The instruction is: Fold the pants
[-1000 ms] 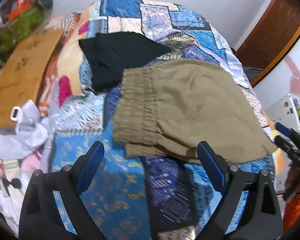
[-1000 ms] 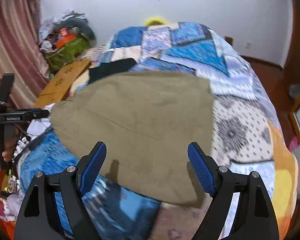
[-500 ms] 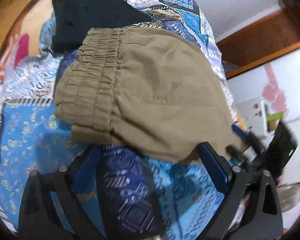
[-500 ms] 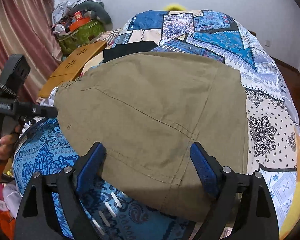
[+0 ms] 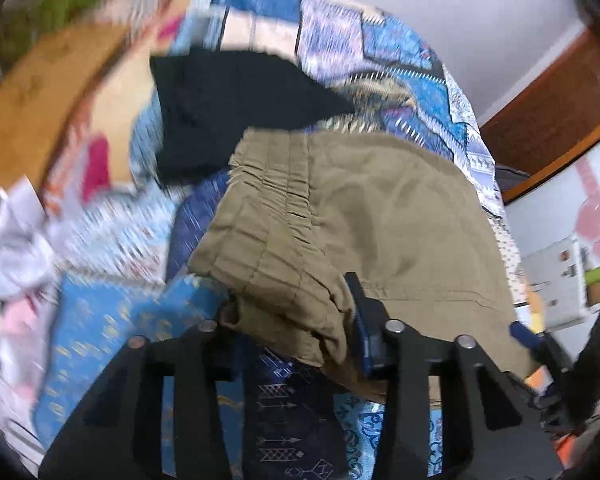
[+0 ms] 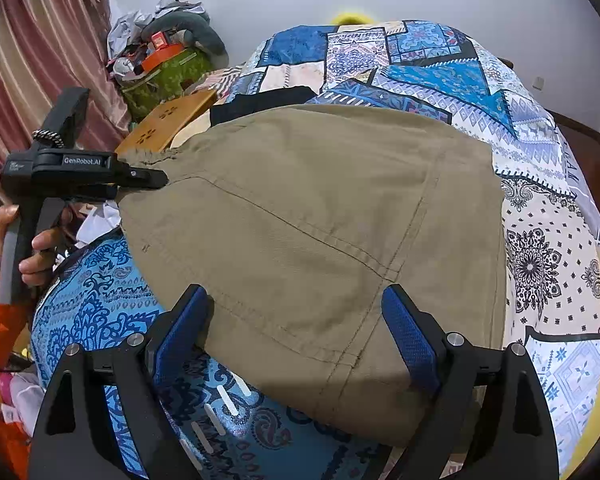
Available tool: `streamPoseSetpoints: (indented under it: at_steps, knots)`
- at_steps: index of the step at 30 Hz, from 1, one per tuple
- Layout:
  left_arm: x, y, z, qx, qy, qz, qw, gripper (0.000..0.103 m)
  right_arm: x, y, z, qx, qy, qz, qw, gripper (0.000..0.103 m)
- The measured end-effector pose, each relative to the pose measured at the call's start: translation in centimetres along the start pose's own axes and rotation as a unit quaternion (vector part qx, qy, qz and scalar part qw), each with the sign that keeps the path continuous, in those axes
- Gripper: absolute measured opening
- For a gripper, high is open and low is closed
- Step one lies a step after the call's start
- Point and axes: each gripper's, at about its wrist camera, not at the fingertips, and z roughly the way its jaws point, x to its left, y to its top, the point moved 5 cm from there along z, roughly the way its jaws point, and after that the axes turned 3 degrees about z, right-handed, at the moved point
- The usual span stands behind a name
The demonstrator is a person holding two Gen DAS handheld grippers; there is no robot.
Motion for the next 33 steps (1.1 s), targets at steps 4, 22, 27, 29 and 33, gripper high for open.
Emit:
streamPoseSetpoints:
  at_steps: [4, 22, 27, 29, 33]
  knots:
    - [-0.4, -0.1, -2.6, -0.052, 0.070, 0.051, 0.9949, 0.036, -0.4, -0.1, -0.7, -0.005, -0.007, 0.009, 1.000, 0.086]
    - [-8.8, 0.9, -11.0, -0.231, 0.201, 0.228, 0.9242, 0.030, -3.3, -2.4, -2.9, -0.019, -0.011, 0.068, 0.997, 0.086]
    - [-12.9, 1.4, -10.9, -0.214, 0.116, 0.248, 0.9378, 0.030, -3.5, -2.4, -3.0, -0.022, -0.009, 0.071, 0.997, 0.086]
    - [-14.3, 1.5, -10.6, -0.200, 0.083, 0.252, 0.9430, 0.030, -3.5, -2.4, -3.0, -0.023, -0.008, 0.072, 0.997, 0.086]
    - [-16.3, 1.3, -9.5, -0.163, 0.017, 0.252, 0.9537, 0.030, -3.5, -2.4, -2.9, -0.024, -0.005, 0.073, 0.997, 0.087]
